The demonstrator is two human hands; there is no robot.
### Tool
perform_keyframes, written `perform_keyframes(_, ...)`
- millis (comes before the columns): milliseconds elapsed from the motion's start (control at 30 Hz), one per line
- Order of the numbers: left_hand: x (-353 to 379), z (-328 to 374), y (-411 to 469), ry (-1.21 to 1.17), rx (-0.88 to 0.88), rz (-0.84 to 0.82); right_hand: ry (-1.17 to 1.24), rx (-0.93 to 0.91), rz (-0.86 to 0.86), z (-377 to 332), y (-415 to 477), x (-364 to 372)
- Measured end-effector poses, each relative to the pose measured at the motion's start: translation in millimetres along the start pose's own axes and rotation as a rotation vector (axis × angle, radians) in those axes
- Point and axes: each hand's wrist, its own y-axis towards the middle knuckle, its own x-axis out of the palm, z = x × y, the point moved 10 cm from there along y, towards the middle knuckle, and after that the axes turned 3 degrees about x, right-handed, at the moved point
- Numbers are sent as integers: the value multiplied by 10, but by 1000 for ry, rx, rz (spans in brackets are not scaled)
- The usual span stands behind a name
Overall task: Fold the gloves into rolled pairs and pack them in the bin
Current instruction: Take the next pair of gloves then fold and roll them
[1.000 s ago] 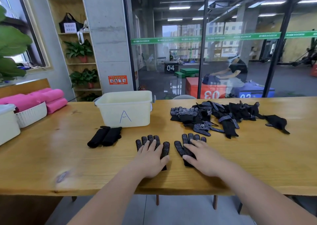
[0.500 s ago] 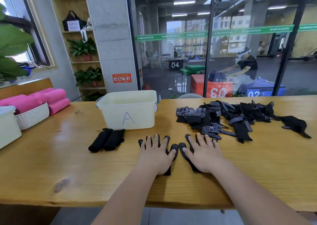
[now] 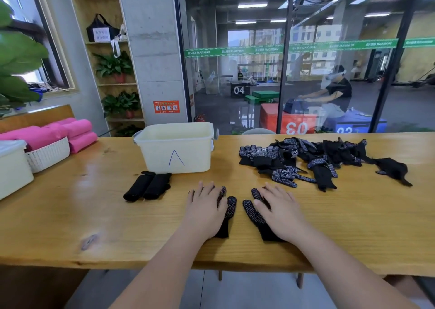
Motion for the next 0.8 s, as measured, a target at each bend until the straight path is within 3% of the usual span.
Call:
perform_keyframes(100,-330,44,-150,-139,100,190,142,-57,188,65,-163,-319)
perform_keyframes(233,-261,69,-364,-72,233,61,29,-116,165,56,-333,-262)
perform_keyframes(400,-313,-10,-478,-70,209,117,30,-258,139,-145,-414,-207)
perform_keyframes(567,-371,23,-505,30,212,204,3,-294,236,-180,-522,-305)
perform_keyframes(800,-349,-166,-455,-16,53,145,-76,-326,70,-237,-488,-146)
